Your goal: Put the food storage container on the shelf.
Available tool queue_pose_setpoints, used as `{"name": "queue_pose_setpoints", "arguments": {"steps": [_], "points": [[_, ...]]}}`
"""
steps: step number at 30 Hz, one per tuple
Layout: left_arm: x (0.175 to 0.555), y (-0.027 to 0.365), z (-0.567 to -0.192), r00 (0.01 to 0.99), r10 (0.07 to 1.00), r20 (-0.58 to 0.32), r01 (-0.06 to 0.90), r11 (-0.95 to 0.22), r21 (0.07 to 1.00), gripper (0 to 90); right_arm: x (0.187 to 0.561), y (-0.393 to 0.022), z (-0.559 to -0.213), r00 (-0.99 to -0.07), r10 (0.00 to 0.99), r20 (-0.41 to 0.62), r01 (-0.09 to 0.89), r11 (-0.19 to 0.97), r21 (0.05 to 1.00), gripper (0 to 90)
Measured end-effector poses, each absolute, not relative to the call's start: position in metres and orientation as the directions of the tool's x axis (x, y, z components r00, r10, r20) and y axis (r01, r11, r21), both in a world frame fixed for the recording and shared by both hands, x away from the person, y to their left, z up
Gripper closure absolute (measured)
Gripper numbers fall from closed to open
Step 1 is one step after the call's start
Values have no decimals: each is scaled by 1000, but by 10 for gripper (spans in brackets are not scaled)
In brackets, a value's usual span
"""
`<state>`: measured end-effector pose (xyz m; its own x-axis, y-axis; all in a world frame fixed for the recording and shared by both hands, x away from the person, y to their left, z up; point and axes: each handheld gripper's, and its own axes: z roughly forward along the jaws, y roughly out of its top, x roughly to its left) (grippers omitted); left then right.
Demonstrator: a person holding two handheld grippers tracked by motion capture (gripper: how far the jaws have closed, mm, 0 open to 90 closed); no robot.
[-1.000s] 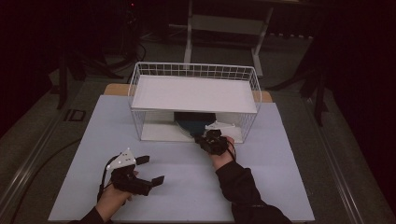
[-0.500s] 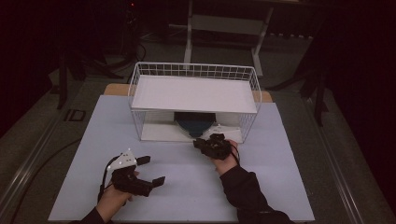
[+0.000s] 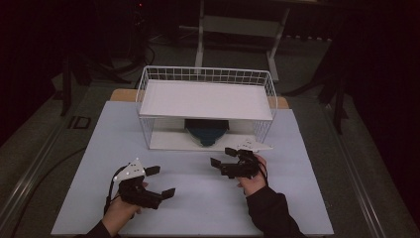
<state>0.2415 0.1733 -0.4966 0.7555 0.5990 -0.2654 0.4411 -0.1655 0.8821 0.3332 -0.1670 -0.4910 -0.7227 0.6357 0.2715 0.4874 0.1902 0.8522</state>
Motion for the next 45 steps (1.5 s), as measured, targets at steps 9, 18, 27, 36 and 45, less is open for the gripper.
{"name": "queue_pose_setpoints", "arguments": {"steps": [9,18,27,36,45], "points": [[238,172,-496,767,592,-249,427,-181,886,3,323,-183,-494,-716,652,251,482,200,853,178],[237,172,-494,771,589,-243,419,-180,890,3,298,-198,-486,-727,650,222,454,212,865,177],[236,171,-495,777,582,-239,411,-182,893,3,279,-217,-480,-726,654,212,434,198,879,178],[236,171,-495,779,579,-240,410,-181,894,3,269,-239,-484,-713,665,223,453,194,870,177],[236,171,-495,781,577,-241,410,-182,894,3,263,-254,-487,-720,655,228,450,192,872,177]]}}
